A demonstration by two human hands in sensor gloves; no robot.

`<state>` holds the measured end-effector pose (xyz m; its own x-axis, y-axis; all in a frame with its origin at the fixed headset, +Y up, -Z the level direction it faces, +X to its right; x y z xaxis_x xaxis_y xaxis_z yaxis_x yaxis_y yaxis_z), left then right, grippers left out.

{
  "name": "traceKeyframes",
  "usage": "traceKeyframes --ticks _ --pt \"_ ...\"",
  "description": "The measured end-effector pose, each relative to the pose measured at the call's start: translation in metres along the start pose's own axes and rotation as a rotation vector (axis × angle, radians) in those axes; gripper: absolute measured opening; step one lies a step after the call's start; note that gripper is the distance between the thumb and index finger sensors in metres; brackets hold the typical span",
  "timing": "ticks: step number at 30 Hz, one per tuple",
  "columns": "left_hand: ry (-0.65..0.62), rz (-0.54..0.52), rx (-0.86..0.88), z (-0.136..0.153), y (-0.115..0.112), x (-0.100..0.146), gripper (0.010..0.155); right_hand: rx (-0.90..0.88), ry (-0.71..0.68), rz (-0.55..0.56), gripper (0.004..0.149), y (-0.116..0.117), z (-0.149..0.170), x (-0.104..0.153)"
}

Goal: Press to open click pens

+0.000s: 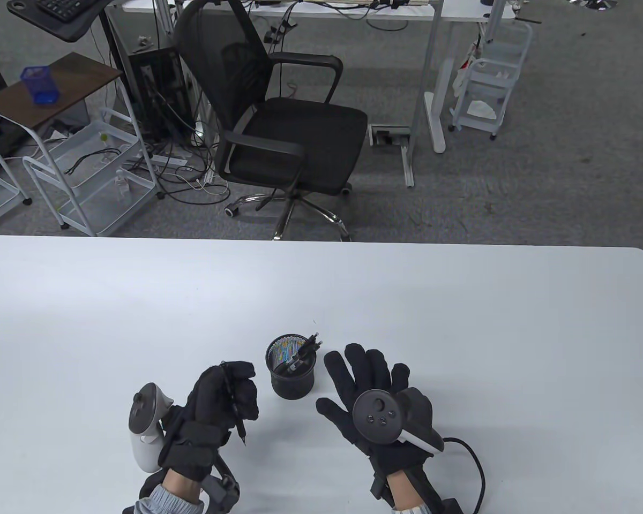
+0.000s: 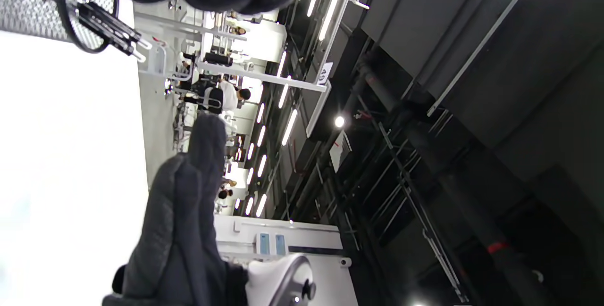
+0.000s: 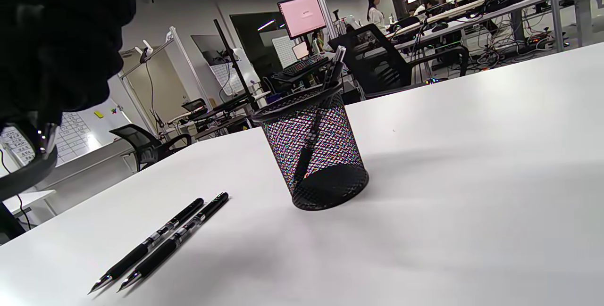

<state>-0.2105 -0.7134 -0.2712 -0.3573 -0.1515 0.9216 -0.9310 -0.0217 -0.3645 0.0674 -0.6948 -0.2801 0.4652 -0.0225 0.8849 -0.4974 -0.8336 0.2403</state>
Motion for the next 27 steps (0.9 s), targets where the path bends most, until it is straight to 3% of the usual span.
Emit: traceKeyframes --ticks 12,21,27 --pt "-0.001 -0.07 -0.246 -0.017 0.0 -0.002 0.053 -0.003 -0.005 0.005 0.073 -0.001 -0.001 0.001" --pt "0.091 -0.058 -0.443 -0.022 0.008 -0.001 0.047 -0.011 -0.004 0.006 0.073 -0.002 0.0 0.001" --pt "0.175 -0.136 -0.672 -0.026 0.01 -0.001 0.048 -0.018 -0.01 0.014 0.073 -0.005 0.0 0.002"
Point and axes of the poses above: the tracker on the back of each hand, its own z axis roughly to the little-finger side, its own x axis roughly from the fingertips to the wrist, y = z × x, the point moved 2 cm from there along -x, roughly from the wrist to the fingertips, and after that the axes turned 10 degrees about -x, right-handed, at the moved point
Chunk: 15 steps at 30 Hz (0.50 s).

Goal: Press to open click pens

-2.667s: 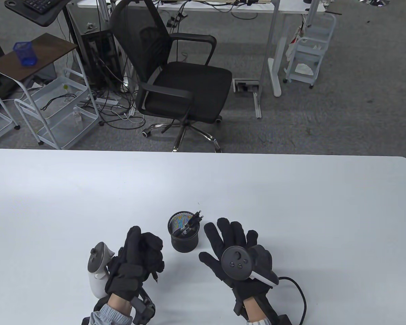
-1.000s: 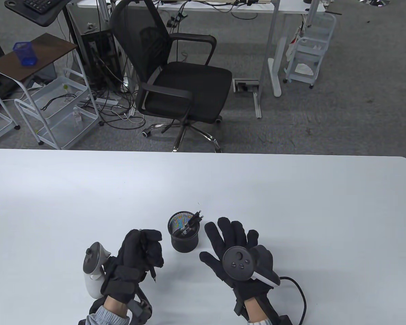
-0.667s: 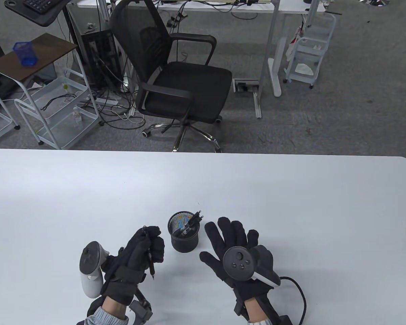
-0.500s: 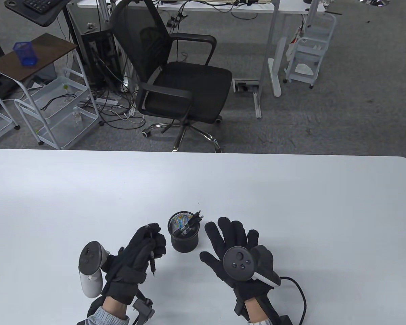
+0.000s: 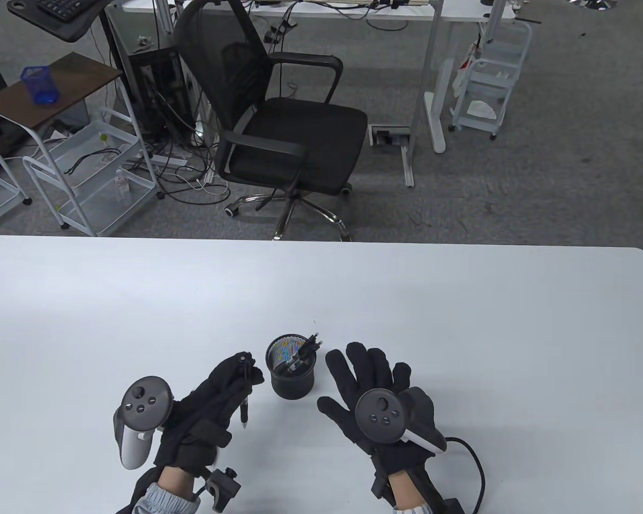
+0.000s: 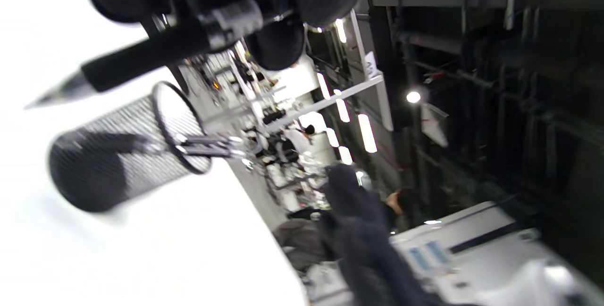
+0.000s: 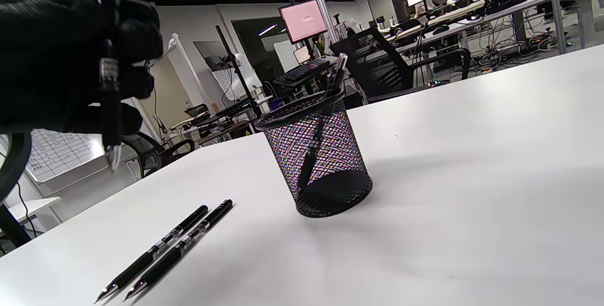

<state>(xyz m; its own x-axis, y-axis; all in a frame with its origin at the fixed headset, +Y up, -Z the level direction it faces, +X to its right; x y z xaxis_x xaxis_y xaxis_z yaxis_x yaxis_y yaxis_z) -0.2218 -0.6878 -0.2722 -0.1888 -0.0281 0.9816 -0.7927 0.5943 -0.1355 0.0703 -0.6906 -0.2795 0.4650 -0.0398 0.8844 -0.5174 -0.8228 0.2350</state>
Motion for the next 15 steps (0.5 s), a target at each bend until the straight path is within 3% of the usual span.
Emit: traceKeyframes --ticks 9,15 --pt "0.307 -0.005 -0.474 0.023 0.007 -0.02 0.051 -0.009 -0.006 -0.002 0.073 -0.001 0.0 0.001" --pt "0.523 0.049 -0.625 0.062 0.021 -0.029 0.051 -0.013 -0.015 0.0 0.073 -0.001 0.0 0.001"
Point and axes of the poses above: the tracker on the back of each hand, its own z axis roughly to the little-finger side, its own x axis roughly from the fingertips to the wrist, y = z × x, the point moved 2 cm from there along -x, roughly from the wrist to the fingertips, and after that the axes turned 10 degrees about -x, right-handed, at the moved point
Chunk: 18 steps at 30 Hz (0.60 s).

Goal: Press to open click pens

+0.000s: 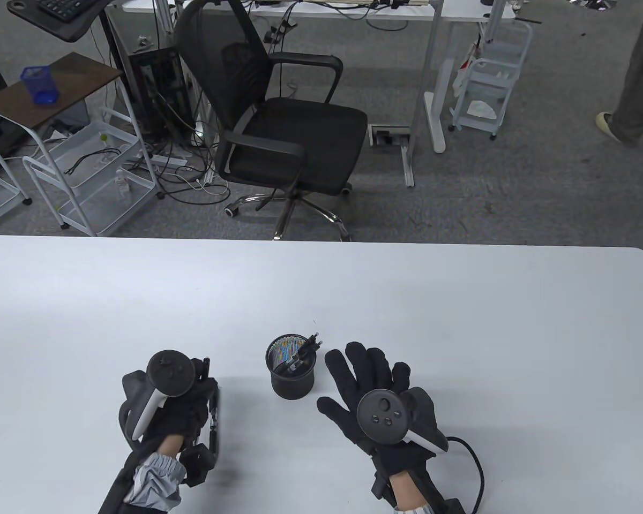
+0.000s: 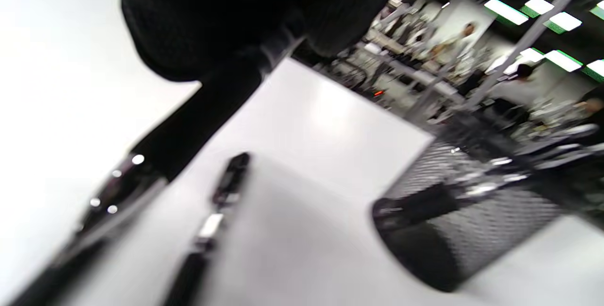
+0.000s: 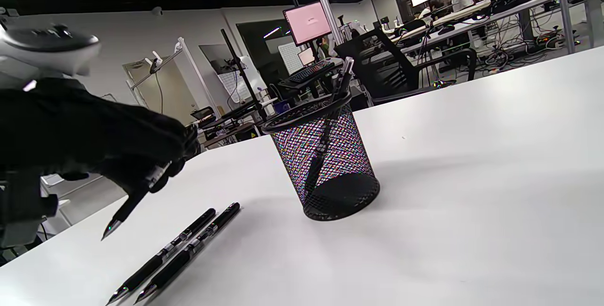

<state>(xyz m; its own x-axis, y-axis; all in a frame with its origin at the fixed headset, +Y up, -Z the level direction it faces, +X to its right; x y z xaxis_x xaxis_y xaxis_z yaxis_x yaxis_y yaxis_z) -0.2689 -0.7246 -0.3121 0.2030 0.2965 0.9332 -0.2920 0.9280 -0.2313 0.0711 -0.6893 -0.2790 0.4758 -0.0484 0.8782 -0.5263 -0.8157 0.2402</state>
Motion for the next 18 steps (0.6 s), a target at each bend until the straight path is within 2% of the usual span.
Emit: traceKeyframes --ticks 3,8,18 --pt "0.079 0.032 -0.043 0.017 -0.008 -0.011 0.051 -0.003 0.0 -0.003 0.073 0.0 0.0 0.0" --pt "0.14 0.08 -0.09 0.038 -0.022 -0.023 0.052 -0.001 0.001 -0.006 0.073 0.001 0.0 -0.001" --pt "0.214 0.111 -0.285 0.052 -0.043 -0.037 0.053 -0.003 0.01 -0.007 0.073 0.001 0.002 -0.001"
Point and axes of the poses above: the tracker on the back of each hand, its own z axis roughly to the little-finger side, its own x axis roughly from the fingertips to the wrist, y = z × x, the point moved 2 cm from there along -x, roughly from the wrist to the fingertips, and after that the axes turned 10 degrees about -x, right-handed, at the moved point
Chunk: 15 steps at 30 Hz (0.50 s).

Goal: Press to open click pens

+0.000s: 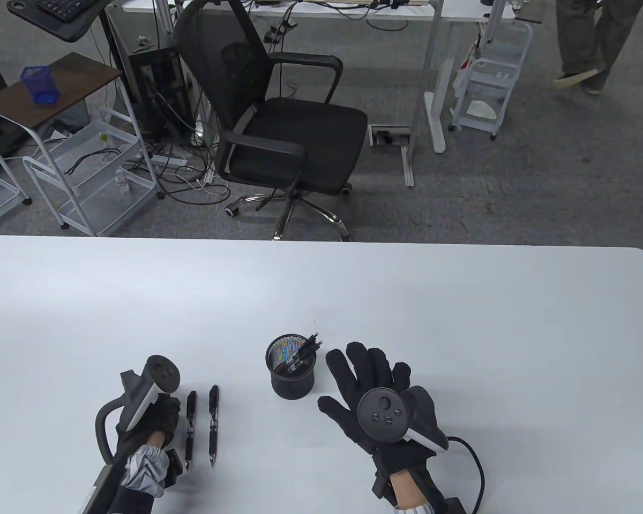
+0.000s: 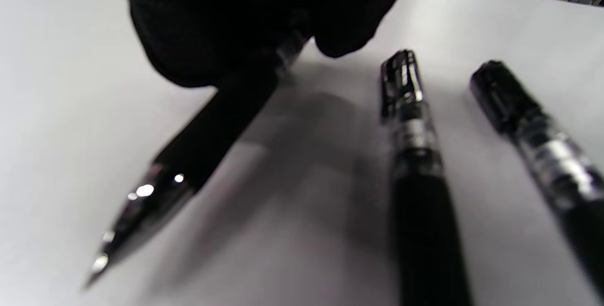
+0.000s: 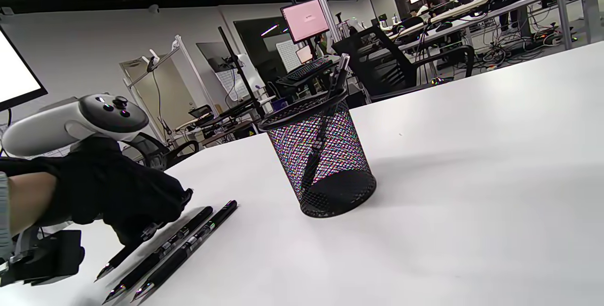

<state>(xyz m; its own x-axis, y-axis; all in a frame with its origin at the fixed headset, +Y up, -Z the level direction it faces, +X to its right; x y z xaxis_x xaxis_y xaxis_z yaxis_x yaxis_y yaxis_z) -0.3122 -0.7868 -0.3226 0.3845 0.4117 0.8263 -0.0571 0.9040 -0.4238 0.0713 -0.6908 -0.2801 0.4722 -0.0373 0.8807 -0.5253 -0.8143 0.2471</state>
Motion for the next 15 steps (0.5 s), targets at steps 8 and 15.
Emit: traceKeyframes --ticks 8,15 --pt "0.017 0.007 -0.07 -0.0022 -0.0059 -0.0052 0.054 0.002 0.004 -0.003 0.072 -0.0003 -0.0002 -0.0001" --pt "0.023 0.068 -0.028 0.0016 -0.0063 -0.0077 0.056 0.005 0.006 -0.004 0.073 -0.0007 -0.0005 -0.0004"
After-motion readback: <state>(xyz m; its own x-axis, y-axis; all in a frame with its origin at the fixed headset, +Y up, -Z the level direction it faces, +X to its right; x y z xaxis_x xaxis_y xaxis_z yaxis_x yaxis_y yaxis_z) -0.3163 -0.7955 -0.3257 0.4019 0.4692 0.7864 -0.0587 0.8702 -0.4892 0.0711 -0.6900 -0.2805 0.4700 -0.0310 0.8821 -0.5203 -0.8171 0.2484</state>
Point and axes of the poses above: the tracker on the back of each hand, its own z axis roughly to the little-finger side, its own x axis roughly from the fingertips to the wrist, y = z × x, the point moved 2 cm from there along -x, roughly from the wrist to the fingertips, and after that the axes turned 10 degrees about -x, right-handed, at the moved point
